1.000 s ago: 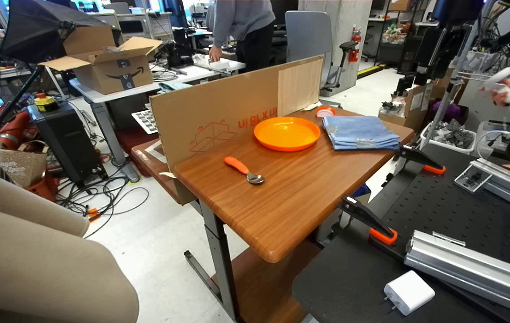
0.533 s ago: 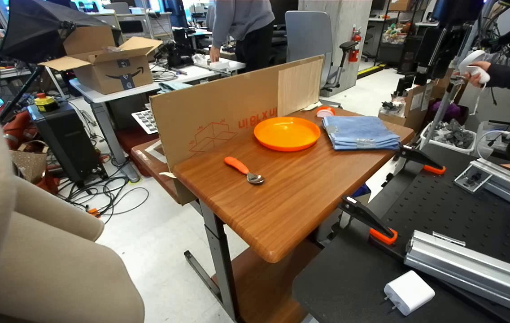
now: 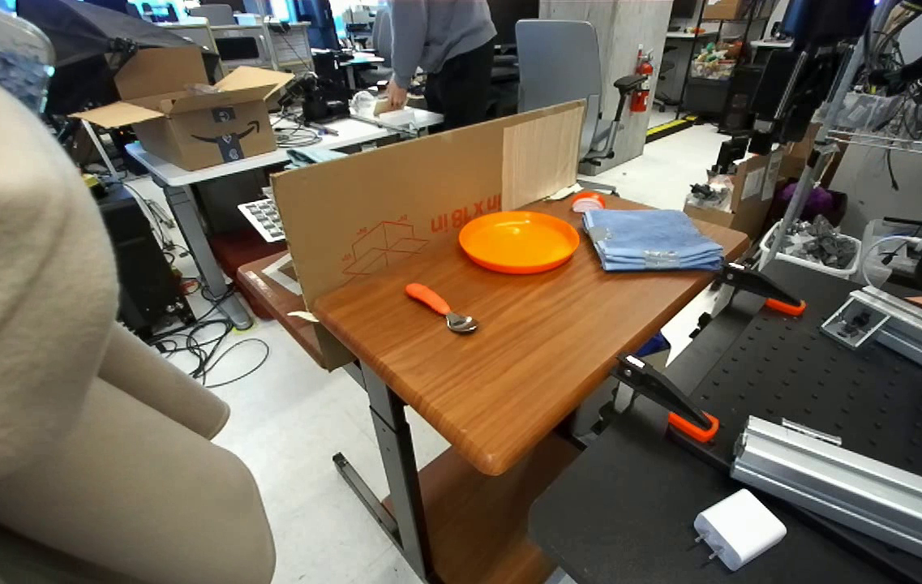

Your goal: Slide the blue towel to the left

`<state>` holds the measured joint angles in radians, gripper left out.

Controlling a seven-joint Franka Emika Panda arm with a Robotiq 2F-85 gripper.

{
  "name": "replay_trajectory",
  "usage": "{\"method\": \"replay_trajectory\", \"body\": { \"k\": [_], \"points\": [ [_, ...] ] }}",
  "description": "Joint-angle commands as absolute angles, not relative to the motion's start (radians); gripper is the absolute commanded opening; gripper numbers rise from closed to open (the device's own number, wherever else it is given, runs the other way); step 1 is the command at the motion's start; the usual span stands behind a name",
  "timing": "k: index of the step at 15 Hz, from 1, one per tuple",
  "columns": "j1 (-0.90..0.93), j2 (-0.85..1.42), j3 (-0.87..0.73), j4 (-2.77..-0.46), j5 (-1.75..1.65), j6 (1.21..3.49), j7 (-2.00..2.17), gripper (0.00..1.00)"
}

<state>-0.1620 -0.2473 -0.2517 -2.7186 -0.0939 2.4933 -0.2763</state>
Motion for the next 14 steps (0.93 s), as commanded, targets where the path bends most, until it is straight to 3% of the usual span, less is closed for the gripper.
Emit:
{"method": "replay_trajectory", "body": {
  "k": [1, 14],
  "points": [
    [-0.171, -0.248, -0.242, -2.718, -0.090, 2.492, -0.278, 1.00],
    [-0.135, -0.105, -0.228, -2.567, -0.007, 2.469, -0.283, 1.00]
  ]
}}
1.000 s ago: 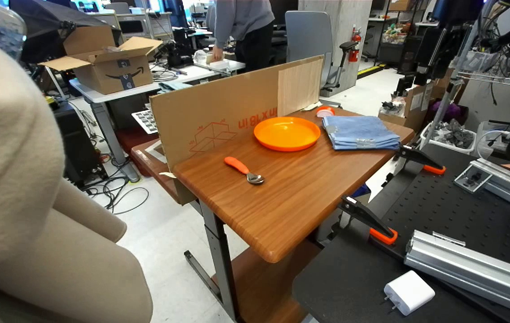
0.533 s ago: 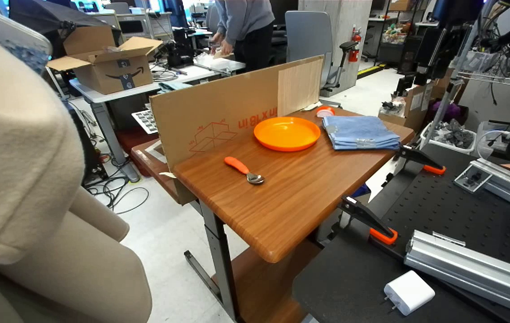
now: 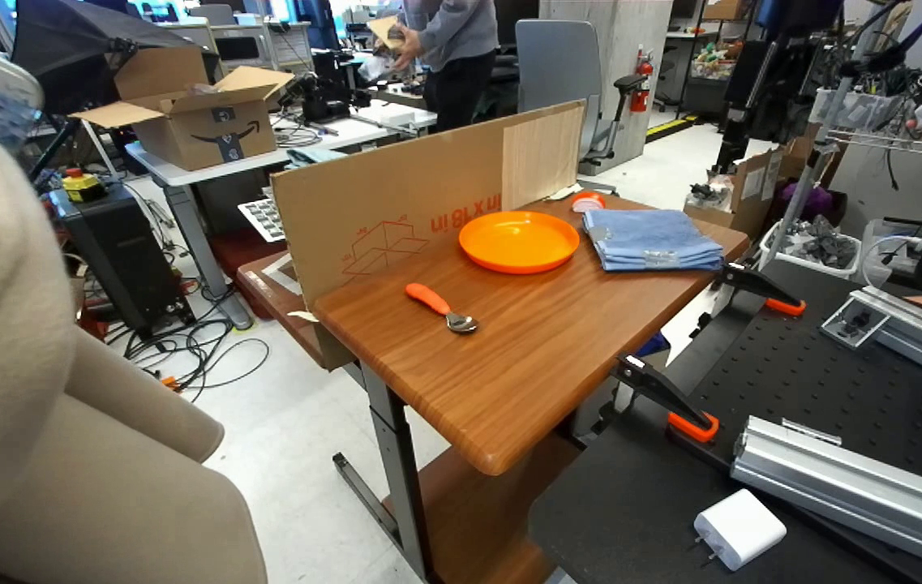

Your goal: Slide the blue towel to the left

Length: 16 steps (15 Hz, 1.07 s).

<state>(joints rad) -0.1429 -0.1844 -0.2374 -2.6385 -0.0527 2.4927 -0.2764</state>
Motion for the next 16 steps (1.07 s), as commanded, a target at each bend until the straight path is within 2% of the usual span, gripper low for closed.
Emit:
{"method": "replay_trajectory", "body": {
  "k": [1, 16],
  "points": [
    [-0.134, -0.077, -0.224, -2.543, 0.002, 2.469, -0.280, 1.00],
    [-0.213, 0.293, -0.170, -2.315, 0.086, 2.507, -0.294, 1.00]
  ]
}}
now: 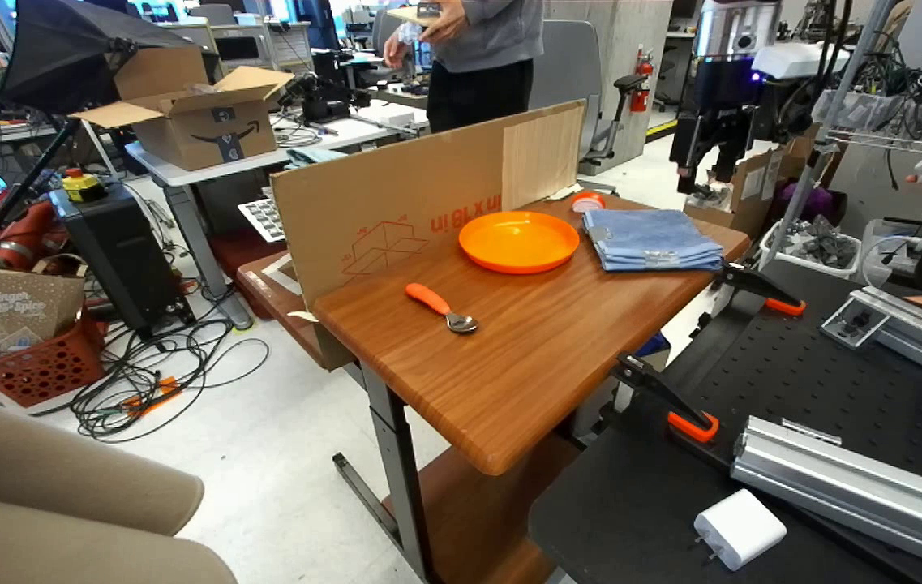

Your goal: Slide the blue towel to the left

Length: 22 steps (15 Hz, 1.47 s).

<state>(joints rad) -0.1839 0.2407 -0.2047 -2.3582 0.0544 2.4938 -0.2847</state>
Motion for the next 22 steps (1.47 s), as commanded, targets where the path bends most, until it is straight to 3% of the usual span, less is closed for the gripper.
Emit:
{"method": "replay_trajectory", "body": {
  "k": [1, 22],
  "points": [
    [-0.214, 0.308, -0.165, -2.305, 0.086, 2.508, -0.286, 1.00],
    [-0.119, 0.512, -0.155, -2.266, -0.067, 2.688, -0.060, 1.00]
  ]
}}
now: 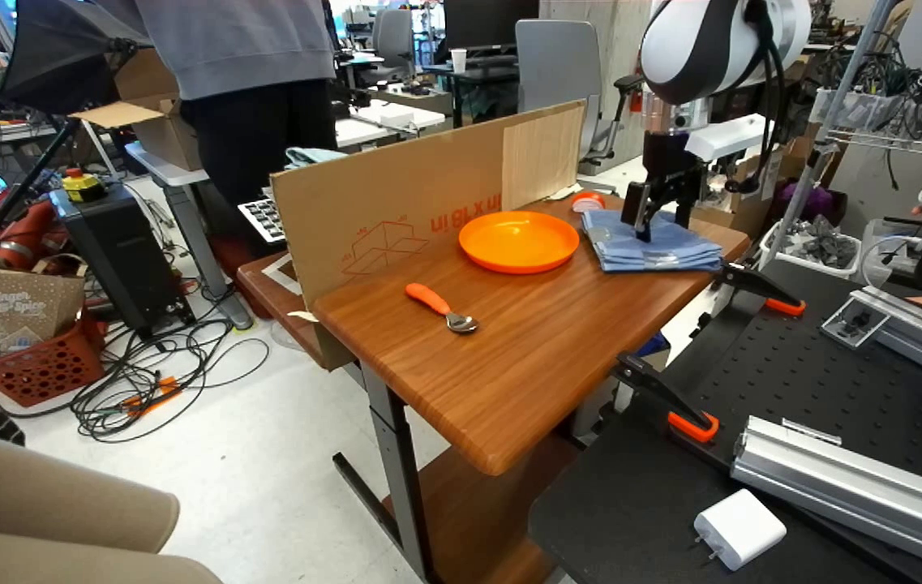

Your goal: Slide the blue towel to the left

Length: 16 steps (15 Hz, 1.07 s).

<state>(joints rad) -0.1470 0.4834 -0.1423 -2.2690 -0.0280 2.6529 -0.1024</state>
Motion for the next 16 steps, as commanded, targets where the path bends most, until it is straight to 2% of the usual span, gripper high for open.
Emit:
{"method": "replay_trajectory", "body": {
  "k": [1, 16],
  "points": [
    [-0.111, 0.512, -0.156, -2.269, -0.080, 2.690, -0.049, 1.00],
    [0.023, 0.503, -0.148, -2.339, -0.196, 2.710, 0.050, 1.00]
  ]
}}
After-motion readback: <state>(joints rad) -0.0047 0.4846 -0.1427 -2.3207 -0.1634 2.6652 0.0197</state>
